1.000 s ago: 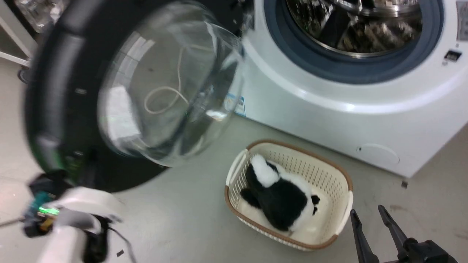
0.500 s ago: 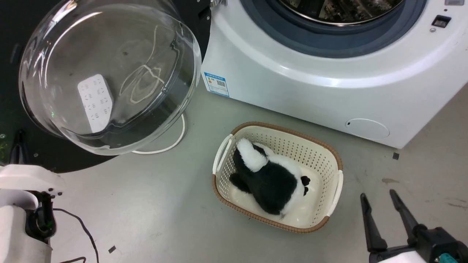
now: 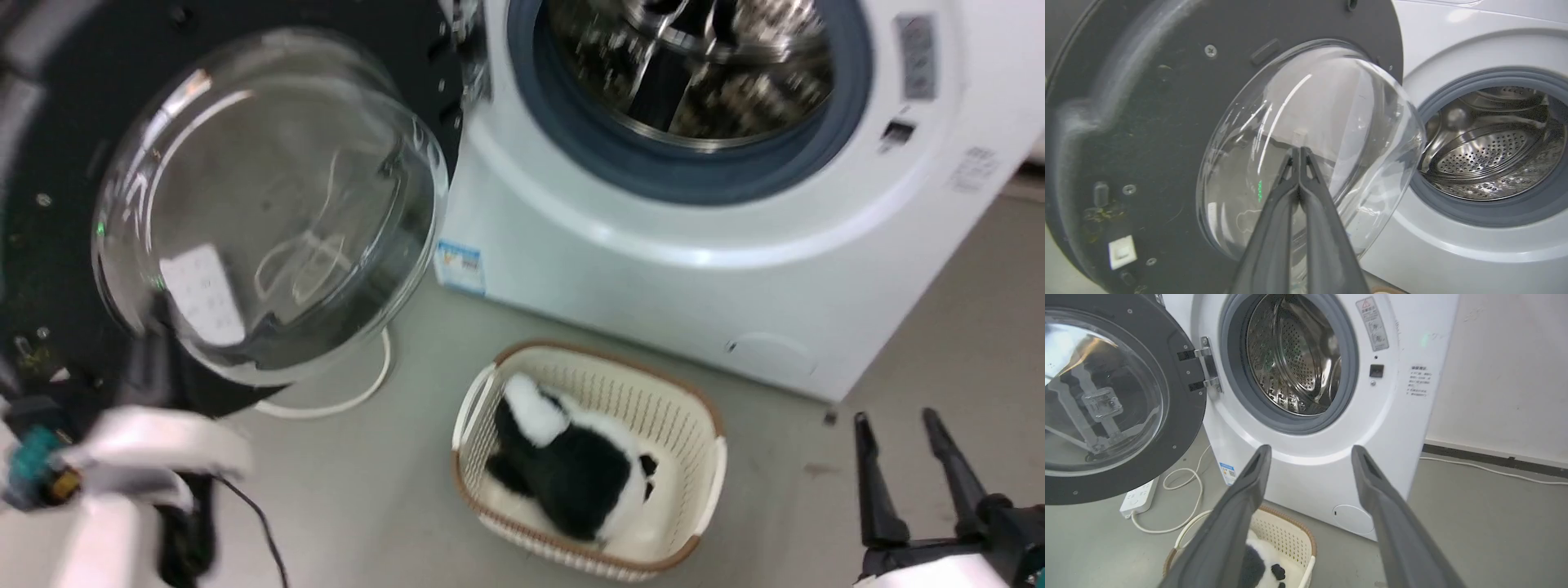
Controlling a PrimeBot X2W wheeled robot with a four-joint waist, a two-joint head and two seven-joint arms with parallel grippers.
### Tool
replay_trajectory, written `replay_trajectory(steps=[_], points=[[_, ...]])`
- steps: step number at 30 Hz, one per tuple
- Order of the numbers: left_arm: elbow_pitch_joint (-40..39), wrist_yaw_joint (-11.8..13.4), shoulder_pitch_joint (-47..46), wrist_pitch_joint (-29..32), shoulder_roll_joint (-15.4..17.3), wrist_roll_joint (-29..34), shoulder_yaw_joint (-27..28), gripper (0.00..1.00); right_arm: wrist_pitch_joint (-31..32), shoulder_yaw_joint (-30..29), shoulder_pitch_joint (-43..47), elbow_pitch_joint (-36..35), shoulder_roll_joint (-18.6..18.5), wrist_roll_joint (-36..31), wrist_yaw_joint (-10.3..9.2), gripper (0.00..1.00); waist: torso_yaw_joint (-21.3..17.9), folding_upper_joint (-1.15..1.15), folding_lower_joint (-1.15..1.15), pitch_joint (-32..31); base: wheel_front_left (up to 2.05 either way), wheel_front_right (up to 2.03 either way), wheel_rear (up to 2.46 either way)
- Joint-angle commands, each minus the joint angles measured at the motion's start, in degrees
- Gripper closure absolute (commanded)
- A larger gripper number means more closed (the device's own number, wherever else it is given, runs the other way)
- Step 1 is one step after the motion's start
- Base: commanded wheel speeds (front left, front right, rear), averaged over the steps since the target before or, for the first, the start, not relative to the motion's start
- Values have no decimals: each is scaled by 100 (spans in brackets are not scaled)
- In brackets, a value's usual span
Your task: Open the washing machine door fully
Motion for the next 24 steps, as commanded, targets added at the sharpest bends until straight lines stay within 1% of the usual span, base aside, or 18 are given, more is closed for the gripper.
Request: replay_trajectory(steps=[1,6,8,13,16,17,18,19,20,24], points=[[-201,-43,259,-30,-113,89,-74,100,-25,-25,9,-43,17,11,5,0,-232,0,0,-363,0,0,0],[-888,-41,978,-30,-531,347,-346,100,-25,-29,62,-136,17,-159,5,0,-633,0,0,-656,0,0,0],[-1091,-126,1172,-31,-715,378,-415,100,-25,-34,92,-163,17,-202,5,0,-785,0,0,-734,0,0,0],[-1235,-241,1569,-31,-1055,628,-506,100,-25,-91,165,-231,18,-189,5,0,-1135,0,0,-824,0,0,0],[-1215,-259,1726,-31,-1207,759,-548,100,-25,-107,210,-232,18,-162,5,0,-1302,0,0,-855,0,0,0],[-1203,-269,1773,-31,-1249,787,-563,79,-25,-103,224,-231,18,-168,5,0,-1348,0,0,-859,0,0,0],[-1195,-267,1815,-31,-1277,845,-571,62,-25,-95,236,-224,18,-174,5,0,-1394,0,0,-862,0,0,0],[-1174,-262,1857,-31,-1296,921,-589,38,-25,-96,248,-213,18,-176,5,0,-1431,0,0,-863,0,0,0],[-1120,-254,1926,-31,-1337,1017,-614,0,-25,-108,275,-168,18,-162,5,0,-1489,0,0,-865,0,0,0],[-980,-273,2017,-31,-1387,1192,-691,0,-25,-116,336,-57,18,-128,5,0,-1562,0,0,-864,0,0,0]])
